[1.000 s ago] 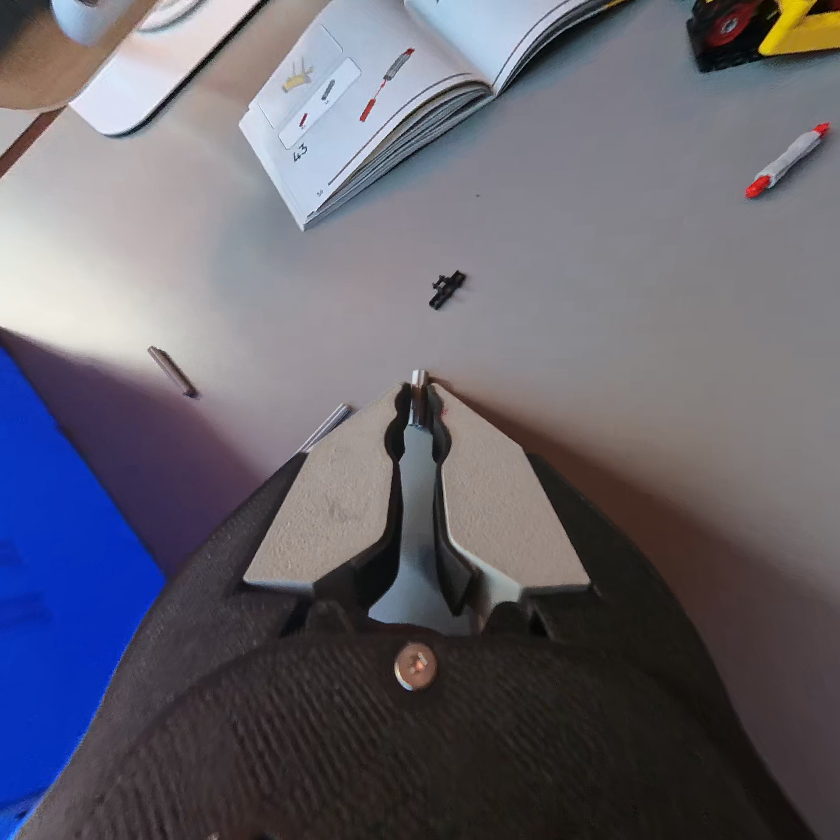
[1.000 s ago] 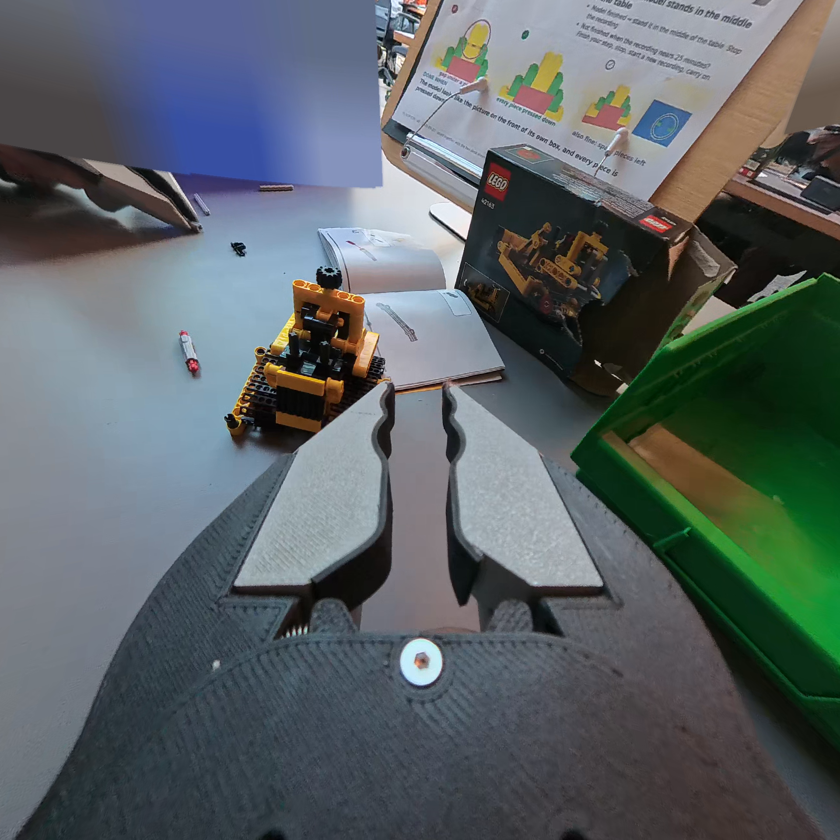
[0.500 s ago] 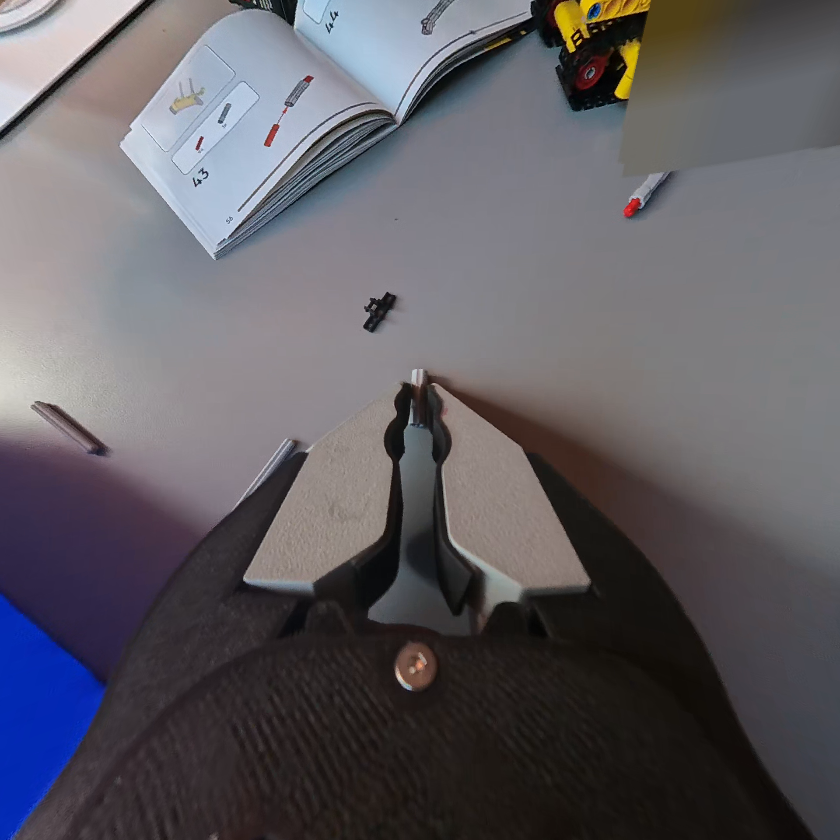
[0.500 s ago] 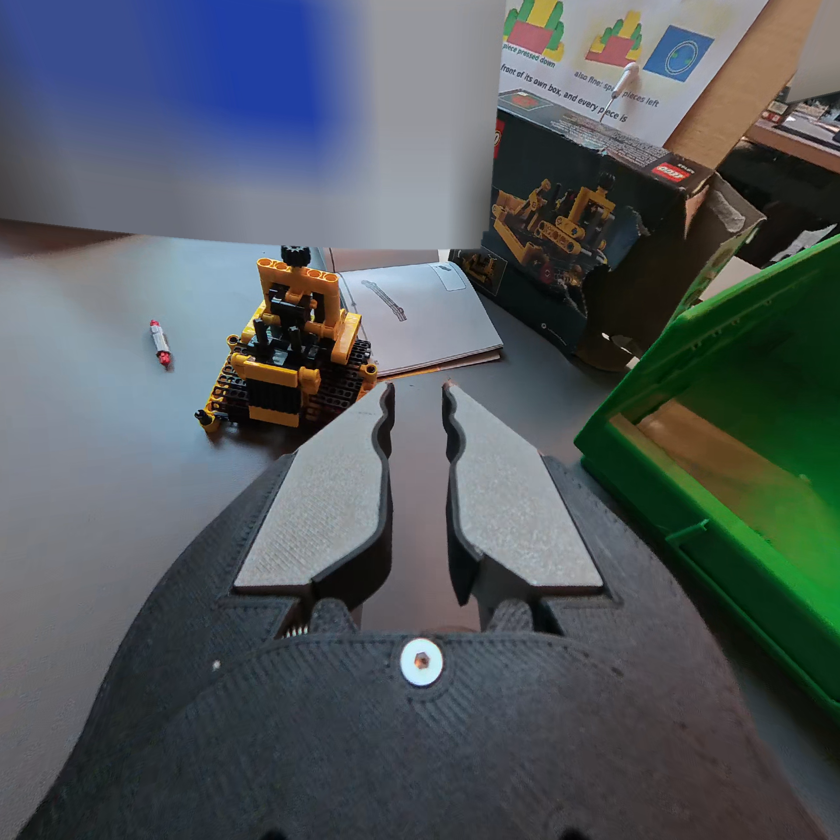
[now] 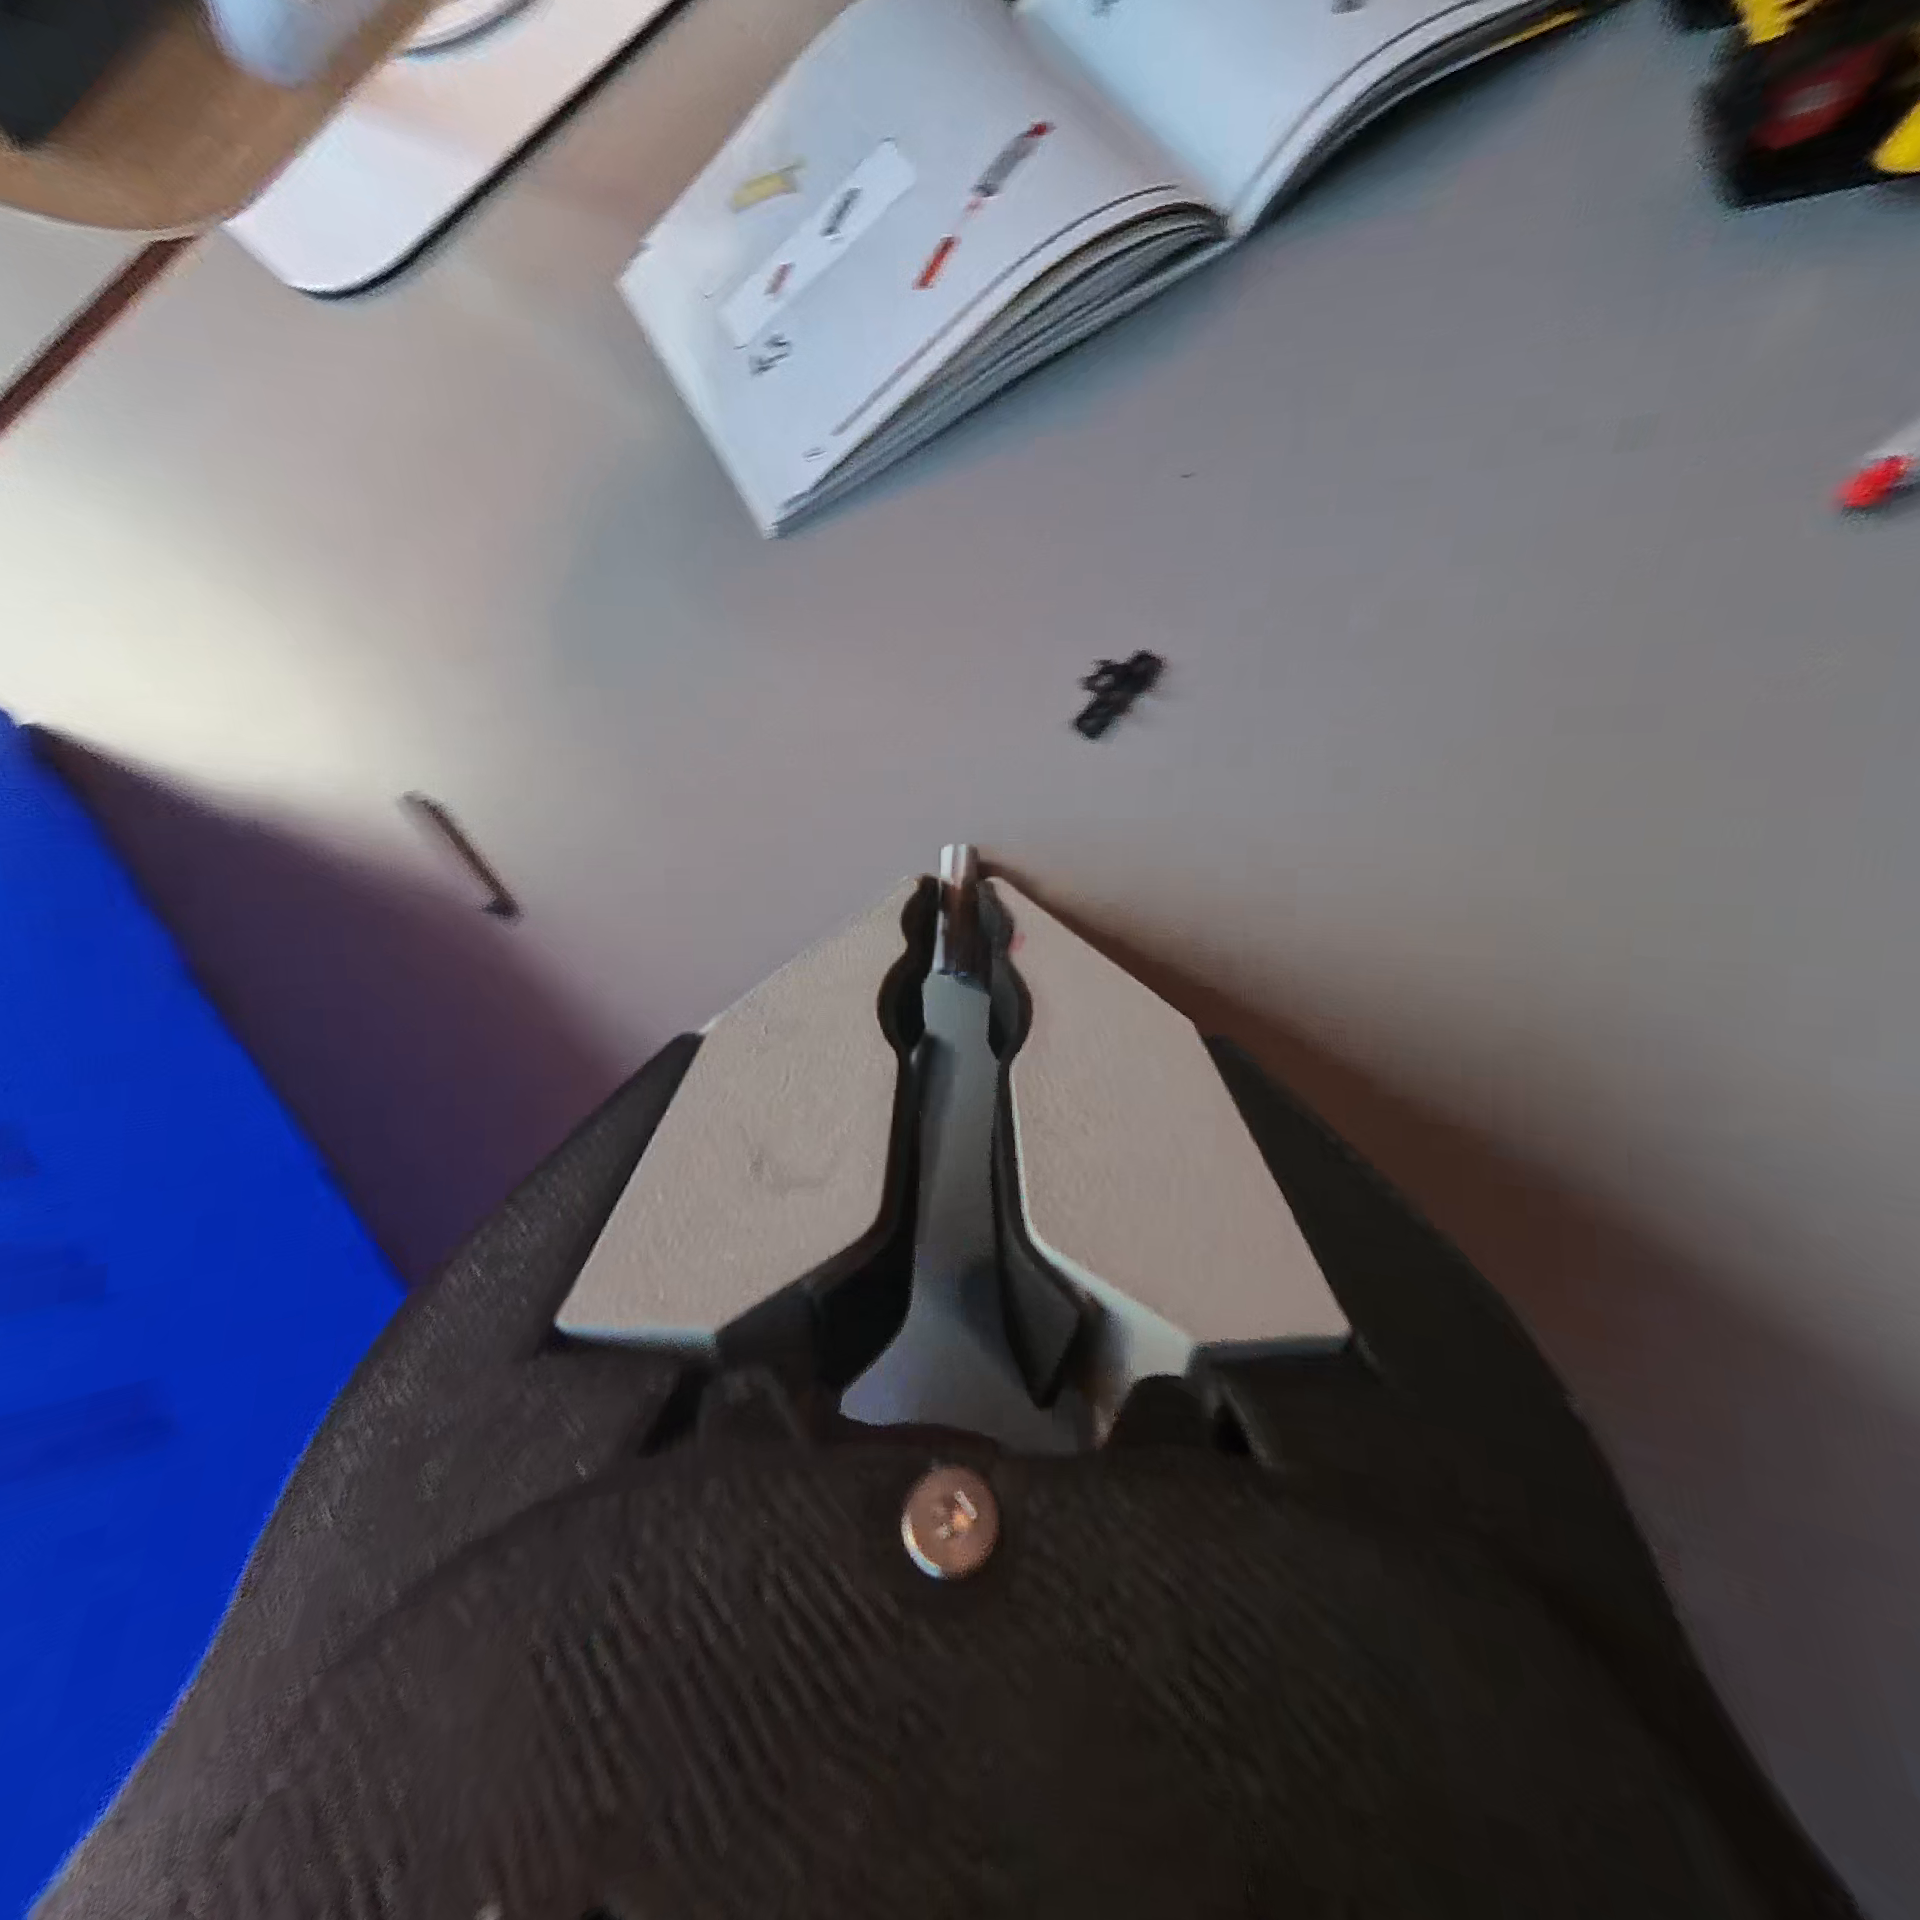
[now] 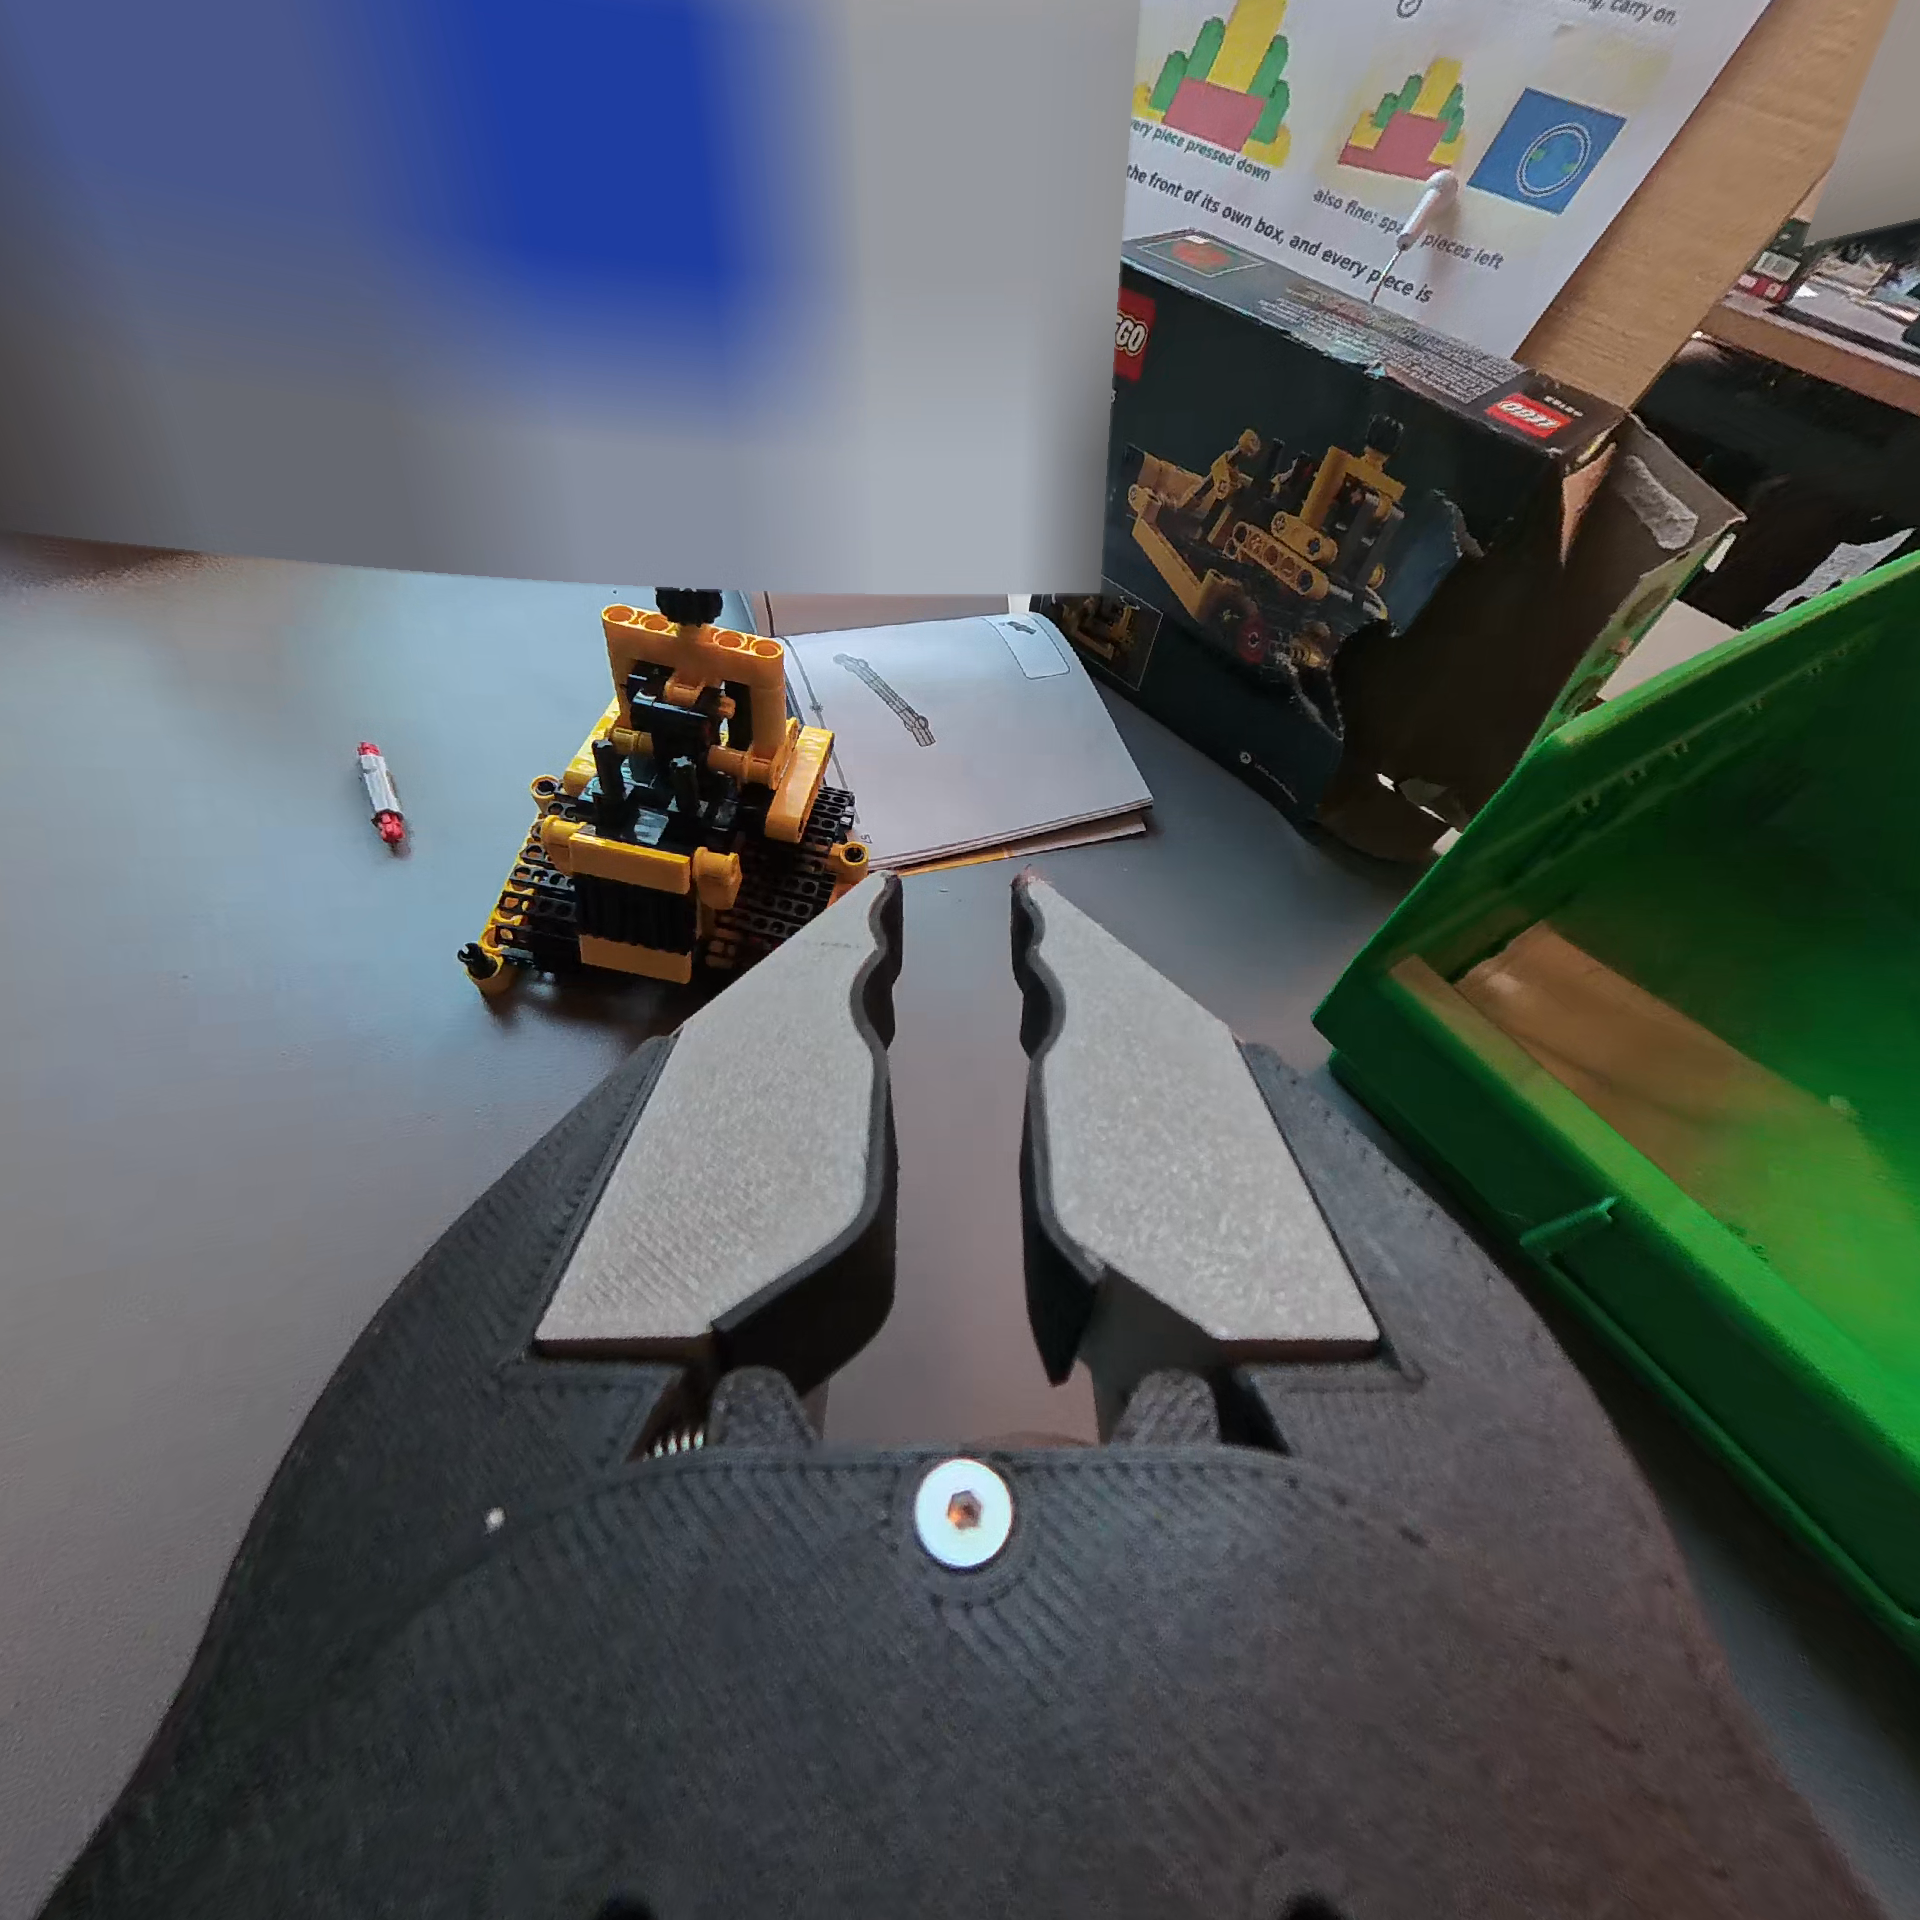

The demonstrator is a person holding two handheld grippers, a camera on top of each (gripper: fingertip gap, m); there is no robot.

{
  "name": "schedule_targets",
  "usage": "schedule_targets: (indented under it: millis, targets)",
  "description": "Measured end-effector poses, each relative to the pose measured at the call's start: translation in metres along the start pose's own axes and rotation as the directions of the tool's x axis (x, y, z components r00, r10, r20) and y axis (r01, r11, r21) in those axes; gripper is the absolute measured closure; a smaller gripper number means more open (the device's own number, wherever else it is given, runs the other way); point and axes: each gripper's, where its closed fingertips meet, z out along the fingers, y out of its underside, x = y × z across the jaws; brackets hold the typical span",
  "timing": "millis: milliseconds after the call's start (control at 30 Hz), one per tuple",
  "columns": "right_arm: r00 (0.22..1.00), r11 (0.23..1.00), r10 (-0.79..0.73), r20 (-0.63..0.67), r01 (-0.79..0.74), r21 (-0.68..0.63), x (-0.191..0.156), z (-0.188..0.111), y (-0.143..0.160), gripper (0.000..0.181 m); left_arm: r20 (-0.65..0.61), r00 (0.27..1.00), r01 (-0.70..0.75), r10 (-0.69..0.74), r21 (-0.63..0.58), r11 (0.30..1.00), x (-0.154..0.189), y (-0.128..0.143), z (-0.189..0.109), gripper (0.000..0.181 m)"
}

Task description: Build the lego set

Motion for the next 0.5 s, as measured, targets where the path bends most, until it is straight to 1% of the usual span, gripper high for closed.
schedule_targets:
  millis: [67,133,167,300,400,500]
  targets:
    - [1.000,1.000,-0.003,-0.001,0.003,-0.002,0.000,0.000,0.000,0.163,0.095,0.995,-0.036,0.036,-0.002,0.999,-0.013,0.001,-0.001,0.176]
    - [1.000,1.000,-0.006,-0.003,0.006,-0.008,0.000,0.001,0.001,0.163,0.183,0.981,-0.073,0.066,0.032,0.997,-0.021,-0.005,-0.004,0.176]
    - [1.000,1.000,-0.006,-0.003,0.006,-0.009,0.000,0.001,0.001,0.163,0.198,0.978,-0.083,0.071,0.056,0.995,-0.022,-0.009,-0.006,0.175]
    - [1.000,1.000,0.000,-0.004,0.000,-0.011,0.001,0.002,0.002,0.163,0.154,0.988,-0.050,0.032,0.113,0.992,-0.019,-0.015,-0.011,0.161]
    - [1.000,1.000,0.002,-0.006,-0.002,-0.012,0.001,0.002,0.002,0.163,0.141,0.990,-0.027,0.008,0.130,0.991,-0.020,-0.017,-0.013,0.161]
    - [1.000,1.000,0.005,-0.005,-0.005,-0.010,0.001,0.002,0.002,0.163,0.141,0.990,-0.032,0.014,0.121,0.992,-0.019,-0.016,-0.012,0.161]
